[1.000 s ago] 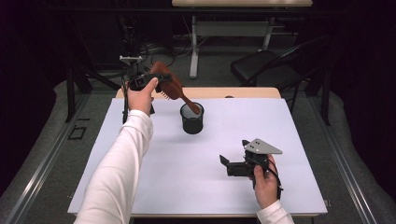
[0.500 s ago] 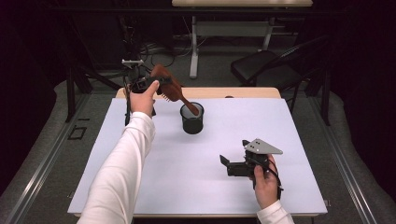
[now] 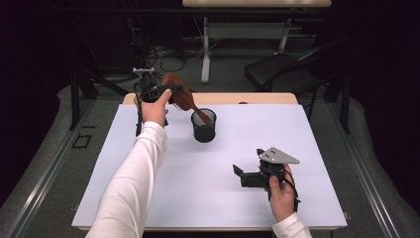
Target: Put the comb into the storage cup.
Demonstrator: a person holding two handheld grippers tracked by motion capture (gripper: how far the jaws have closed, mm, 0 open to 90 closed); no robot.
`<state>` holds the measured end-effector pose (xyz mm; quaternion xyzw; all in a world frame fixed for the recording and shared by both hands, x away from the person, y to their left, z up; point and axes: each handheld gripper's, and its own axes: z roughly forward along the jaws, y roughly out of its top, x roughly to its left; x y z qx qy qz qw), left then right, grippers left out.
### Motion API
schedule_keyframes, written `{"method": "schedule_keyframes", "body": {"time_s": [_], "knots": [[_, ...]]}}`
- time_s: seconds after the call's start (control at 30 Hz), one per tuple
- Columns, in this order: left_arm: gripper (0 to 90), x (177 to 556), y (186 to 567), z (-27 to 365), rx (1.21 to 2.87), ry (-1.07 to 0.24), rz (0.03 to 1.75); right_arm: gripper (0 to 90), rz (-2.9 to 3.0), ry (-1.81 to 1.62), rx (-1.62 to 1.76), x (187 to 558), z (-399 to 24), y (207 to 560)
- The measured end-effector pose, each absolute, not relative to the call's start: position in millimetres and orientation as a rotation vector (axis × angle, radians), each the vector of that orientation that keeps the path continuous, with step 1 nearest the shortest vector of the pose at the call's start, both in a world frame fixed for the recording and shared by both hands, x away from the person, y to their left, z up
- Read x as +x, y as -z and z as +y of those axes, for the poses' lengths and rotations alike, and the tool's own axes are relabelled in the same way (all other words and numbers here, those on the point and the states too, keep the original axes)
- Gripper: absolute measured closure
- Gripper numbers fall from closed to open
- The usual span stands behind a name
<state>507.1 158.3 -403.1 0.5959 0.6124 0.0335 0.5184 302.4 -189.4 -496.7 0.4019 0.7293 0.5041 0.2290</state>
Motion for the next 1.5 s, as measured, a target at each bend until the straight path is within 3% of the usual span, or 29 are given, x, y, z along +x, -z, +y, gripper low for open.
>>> {"method": "schedule_keyframes", "body": {"time_s": [1.5], "knots": [[48.2, 509.4, 429.1, 139.1, 1.479, -0.087, 1.484, 0.0, 2.010, -1.390, 1.110, 302.8, -189.6, 497.3]]}}
